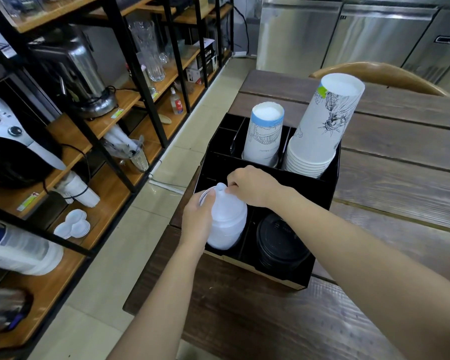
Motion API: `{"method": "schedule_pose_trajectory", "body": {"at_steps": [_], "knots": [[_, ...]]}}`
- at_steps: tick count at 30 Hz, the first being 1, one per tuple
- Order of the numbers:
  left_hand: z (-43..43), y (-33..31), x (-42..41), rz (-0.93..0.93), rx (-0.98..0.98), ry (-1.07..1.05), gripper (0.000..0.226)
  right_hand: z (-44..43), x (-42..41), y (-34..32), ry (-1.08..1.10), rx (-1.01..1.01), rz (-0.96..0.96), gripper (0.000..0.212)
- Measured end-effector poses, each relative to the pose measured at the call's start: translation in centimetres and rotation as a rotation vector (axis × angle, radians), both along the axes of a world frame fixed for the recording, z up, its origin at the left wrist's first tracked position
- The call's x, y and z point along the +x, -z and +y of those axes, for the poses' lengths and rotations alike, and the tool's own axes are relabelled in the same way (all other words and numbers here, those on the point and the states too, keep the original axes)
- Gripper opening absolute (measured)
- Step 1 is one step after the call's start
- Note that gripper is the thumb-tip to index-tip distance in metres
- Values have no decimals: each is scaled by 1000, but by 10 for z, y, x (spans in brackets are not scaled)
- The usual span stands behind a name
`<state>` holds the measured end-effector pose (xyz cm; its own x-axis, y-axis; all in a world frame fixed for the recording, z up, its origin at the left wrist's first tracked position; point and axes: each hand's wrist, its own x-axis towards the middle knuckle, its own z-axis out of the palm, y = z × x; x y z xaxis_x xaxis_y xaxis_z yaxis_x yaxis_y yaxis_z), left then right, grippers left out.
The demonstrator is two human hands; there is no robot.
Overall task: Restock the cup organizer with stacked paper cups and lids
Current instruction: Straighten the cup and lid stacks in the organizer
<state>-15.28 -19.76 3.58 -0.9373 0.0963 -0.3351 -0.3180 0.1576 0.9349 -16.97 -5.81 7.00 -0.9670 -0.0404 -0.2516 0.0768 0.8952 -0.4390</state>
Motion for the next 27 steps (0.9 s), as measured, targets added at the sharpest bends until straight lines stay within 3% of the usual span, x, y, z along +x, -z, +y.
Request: {"method": "schedule_pose_trajectory", "body": {"at_steps": [4, 12, 21, 27], "knots": [[0, 8, 5, 91, -55, -24, 37, 4, -1, -6, -21, -93, 18, 18], [-1, 15, 5, 96, -3, -27, 28, 6, 5, -8, -23, -189, -23, 18], [4, 17, 6, 58, 77, -129, 22, 3, 7, -9, 19, -131, -407, 42], [5, 16, 8, 70, 129, -182, 18, 3, 5, -7, 30, -135, -311, 40]]}}
